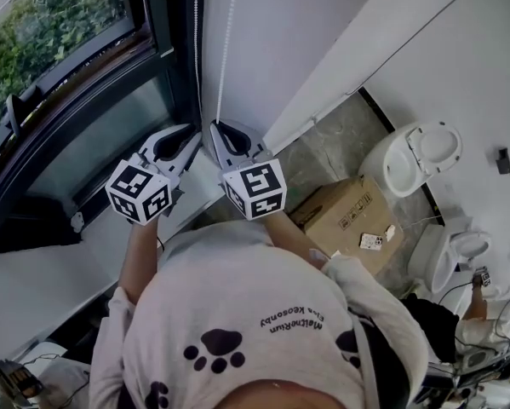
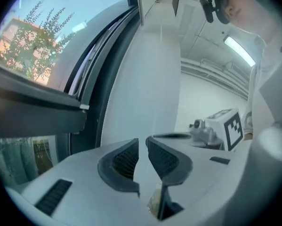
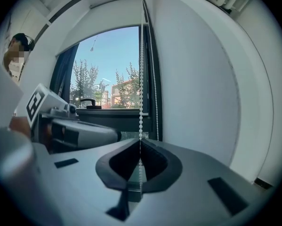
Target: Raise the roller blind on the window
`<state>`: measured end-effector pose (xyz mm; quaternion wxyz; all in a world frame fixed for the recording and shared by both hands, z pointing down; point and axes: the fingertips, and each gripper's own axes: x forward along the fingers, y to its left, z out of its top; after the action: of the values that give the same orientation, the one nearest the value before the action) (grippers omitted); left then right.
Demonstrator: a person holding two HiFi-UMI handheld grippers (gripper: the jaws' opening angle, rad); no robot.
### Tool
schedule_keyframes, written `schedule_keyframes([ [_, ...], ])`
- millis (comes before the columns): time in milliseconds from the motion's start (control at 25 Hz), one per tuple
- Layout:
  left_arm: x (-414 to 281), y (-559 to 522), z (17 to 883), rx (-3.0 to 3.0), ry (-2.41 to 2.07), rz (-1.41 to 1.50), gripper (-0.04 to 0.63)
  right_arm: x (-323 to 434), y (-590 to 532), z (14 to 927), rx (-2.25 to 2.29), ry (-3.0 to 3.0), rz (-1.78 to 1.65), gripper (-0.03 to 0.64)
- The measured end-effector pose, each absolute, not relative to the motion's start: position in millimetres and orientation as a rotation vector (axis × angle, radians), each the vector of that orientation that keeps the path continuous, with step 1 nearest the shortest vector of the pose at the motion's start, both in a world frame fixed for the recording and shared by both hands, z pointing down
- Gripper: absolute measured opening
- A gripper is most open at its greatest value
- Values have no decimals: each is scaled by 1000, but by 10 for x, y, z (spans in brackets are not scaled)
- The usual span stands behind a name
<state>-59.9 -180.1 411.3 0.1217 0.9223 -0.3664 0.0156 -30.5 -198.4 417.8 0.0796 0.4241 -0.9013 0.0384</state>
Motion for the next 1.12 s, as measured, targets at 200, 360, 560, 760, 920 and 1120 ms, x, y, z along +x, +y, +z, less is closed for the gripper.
schedule_keyframes([
  [200, -585, -1817, 3463, 2774, -1086, -55, 69, -296, -1977, 4174, 1269, -2694, 112, 9],
  [360, -491, -1845, 3024, 2848, -1063, -101, 69, -312, -1965, 4174, 1266, -2695, 108, 9],
  [560, -364, -1936, 2649, 2926, -1056, -91, 69, -330, -1962, 4152, 1269, -2699, 100, 9],
  [760, -258, -2001, 2378, 2968, -1021, -109, 69, -341, -1961, 4178, 1252, -2704, 113, 9],
  [920, -221, -2045, 2245, 2994, -1020, -99, 69, -347, -1962, 4171, 1250, -2703, 103, 9],
  [1120, -215, -2081, 2218, 2992, -1036, -71, 9, -356, -1975, 4176, 1247, -2705, 98, 9],
])
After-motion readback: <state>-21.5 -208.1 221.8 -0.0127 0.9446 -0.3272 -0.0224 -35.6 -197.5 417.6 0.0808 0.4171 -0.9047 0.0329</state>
